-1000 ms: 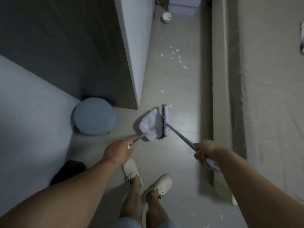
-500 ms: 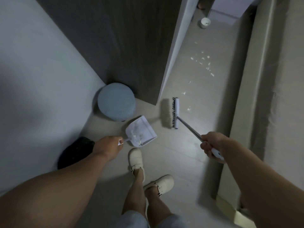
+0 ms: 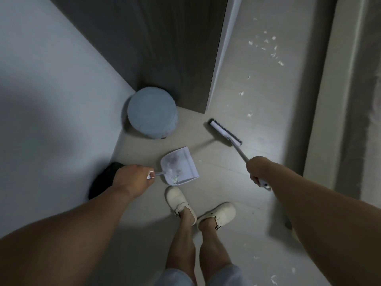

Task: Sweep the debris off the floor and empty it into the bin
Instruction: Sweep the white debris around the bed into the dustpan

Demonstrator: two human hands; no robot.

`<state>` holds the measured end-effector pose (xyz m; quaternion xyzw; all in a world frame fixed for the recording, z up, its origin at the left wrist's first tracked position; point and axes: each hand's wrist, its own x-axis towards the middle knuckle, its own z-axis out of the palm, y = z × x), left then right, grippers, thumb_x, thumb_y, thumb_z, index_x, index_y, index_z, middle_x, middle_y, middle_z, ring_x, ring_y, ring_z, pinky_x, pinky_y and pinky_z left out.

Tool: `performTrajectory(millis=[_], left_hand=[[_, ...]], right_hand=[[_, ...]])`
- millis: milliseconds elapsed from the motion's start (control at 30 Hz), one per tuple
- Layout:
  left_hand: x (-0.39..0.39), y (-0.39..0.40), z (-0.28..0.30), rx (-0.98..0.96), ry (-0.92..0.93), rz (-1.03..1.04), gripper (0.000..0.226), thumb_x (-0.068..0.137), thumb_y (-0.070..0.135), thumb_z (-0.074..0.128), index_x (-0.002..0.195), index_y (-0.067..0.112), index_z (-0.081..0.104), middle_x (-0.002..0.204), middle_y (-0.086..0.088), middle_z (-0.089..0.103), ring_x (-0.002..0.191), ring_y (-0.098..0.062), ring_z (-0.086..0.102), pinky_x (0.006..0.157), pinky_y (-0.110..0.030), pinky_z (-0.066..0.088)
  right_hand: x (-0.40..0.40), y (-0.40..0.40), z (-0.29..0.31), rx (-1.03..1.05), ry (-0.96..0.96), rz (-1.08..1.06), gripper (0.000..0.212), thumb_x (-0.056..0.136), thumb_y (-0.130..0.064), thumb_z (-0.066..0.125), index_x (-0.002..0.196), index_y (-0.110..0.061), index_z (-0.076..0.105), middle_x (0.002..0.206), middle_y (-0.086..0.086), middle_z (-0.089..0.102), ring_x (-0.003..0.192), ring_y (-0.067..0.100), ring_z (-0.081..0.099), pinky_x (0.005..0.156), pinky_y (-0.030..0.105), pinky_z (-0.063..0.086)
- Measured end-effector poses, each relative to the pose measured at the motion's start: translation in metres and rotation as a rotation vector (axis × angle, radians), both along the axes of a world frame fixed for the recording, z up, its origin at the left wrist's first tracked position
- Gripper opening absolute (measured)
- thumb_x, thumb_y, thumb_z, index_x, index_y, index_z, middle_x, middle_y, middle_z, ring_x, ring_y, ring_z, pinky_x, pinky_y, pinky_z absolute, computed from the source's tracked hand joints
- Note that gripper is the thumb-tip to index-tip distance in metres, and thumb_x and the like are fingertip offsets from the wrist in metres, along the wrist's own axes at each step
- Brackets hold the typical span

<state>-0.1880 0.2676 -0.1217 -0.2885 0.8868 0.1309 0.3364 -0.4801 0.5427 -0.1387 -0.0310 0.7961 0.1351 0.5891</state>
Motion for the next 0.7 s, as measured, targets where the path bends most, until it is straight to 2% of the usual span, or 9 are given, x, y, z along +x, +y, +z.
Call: performTrajectory(millis=[67, 133, 200, 267, 400, 500, 567, 633, 700], left_hand=[[0.001, 0.001, -0.007, -0.003, -0.003, -0.036, 0.031, 0.097, 0.047, 0.049, 0.076, 0.023, 0.052, 0.092, 0.002, 0.071, 0.086, -0.027, 0.067, 0.072, -0.033, 0.052], [0.004, 0.000, -0.014, -0.022, -0.016, -0.067, 0.029, 0.098, 0.045, 0.047, 0.094, 0.021, 0.062, 0.098, 0.000, 0.072, 0.089, -0.028, 0.067, 0.071, -0.032, 0.049], [0.010, 0.000, -0.020, -0.015, -0.043, -0.064, 0.026, 0.098, 0.040, 0.047, 0.101, 0.020, 0.063, 0.101, -0.001, 0.071, 0.092, -0.029, 0.066, 0.073, -0.032, 0.049], [0.017, -0.001, -0.023, 0.007, -0.073, -0.037, 0.024, 0.097, 0.036, 0.047, 0.102, 0.019, 0.063, 0.104, -0.002, 0.070, 0.094, -0.030, 0.066, 0.077, -0.032, 0.052], [0.027, -0.011, -0.022, 0.019, -0.081, -0.006, 0.025, 0.097, 0.036, 0.046, 0.104, 0.022, 0.064, 0.104, -0.002, 0.071, 0.092, -0.030, 0.066, 0.080, -0.034, 0.054], [0.030, -0.019, -0.020, 0.045, -0.088, 0.012, 0.023, 0.097, 0.038, 0.046, 0.102, 0.026, 0.065, 0.105, -0.003, 0.071, 0.094, -0.030, 0.066, 0.082, -0.034, 0.054], [0.027, -0.021, -0.020, 0.024, -0.084, -0.008, 0.026, 0.099, 0.037, 0.046, 0.106, 0.026, 0.068, 0.107, -0.004, 0.072, 0.097, -0.030, 0.067, 0.083, -0.032, 0.053], [0.023, -0.021, -0.022, -0.032, -0.058, -0.057, 0.031, 0.100, 0.039, 0.044, 0.109, 0.025, 0.070, 0.107, -0.004, 0.073, 0.098, -0.030, 0.068, 0.080, -0.031, 0.051], [0.020, -0.021, -0.022, -0.062, -0.041, -0.102, 0.033, 0.102, 0.041, 0.042, 0.110, 0.027, 0.070, 0.107, -0.004, 0.074, 0.100, -0.030, 0.068, 0.078, -0.031, 0.046]], right_hand=[[0.018, -0.011, 0.000, 0.002, -0.063, -0.006, 0.037, 0.087, -0.011, 0.068, 0.056, -0.020, 0.051, 0.043, -0.013, 0.053, 0.051, -0.002, 0.048, 0.086, 0.012, 0.041], [0.039, -0.018, 0.012, -0.001, -0.122, -0.039, 0.036, 0.087, -0.013, 0.069, 0.058, -0.022, 0.052, 0.032, -0.017, 0.048, 0.045, -0.004, 0.049, 0.081, 0.010, 0.043], [0.058, -0.031, 0.034, -0.028, -0.112, -0.322, 0.033, 0.094, -0.012, 0.059, 0.064, -0.021, 0.047, 0.041, -0.009, 0.055, 0.046, 0.001, 0.051, 0.062, 0.012, 0.048], [0.065, -0.038, 0.042, -0.179, -0.075, -0.395, 0.029, 0.096, -0.008, 0.045, 0.069, -0.018, 0.042, 0.062, 0.003, 0.053, 0.049, 0.014, 0.049, 0.045, 0.022, 0.042], [0.075, -0.033, 0.065, -0.031, -0.114, -0.834, 0.007, 0.092, -0.017, 0.044, 0.087, -0.017, 0.050, 0.053, 0.002, 0.049, 0.034, 0.009, 0.033, 0.040, 0.013, 0.024], [0.081, -0.030, 0.067, -0.097, -0.109, -0.718, 0.013, 0.097, -0.023, 0.042, 0.091, -0.017, 0.052, 0.053, 0.004, 0.048, 0.038, 0.011, 0.030, 0.042, 0.015, 0.024], [0.086, -0.036, 0.063, -0.148, -0.123, -0.636, 0.022, 0.100, -0.020, 0.042, 0.079, -0.014, 0.046, 0.057, 0.006, 0.048, 0.040, 0.013, 0.030, 0.043, 0.018, 0.025], [0.092, -0.045, 0.053, -0.153, -0.033, -0.496, 0.031, 0.095, -0.012, 0.055, 0.067, -0.017, 0.043, 0.068, 0.005, 0.061, 0.043, 0.011, 0.037, 0.040, 0.020, 0.032], [0.099, -0.066, 0.052, -0.089, -0.051, -0.116, 0.035, 0.084, -0.011, 0.070, 0.061, -0.020, 0.045, 0.093, 0.004, 0.075, 0.046, 0.006, 0.041, 0.049, 0.019, 0.040]])
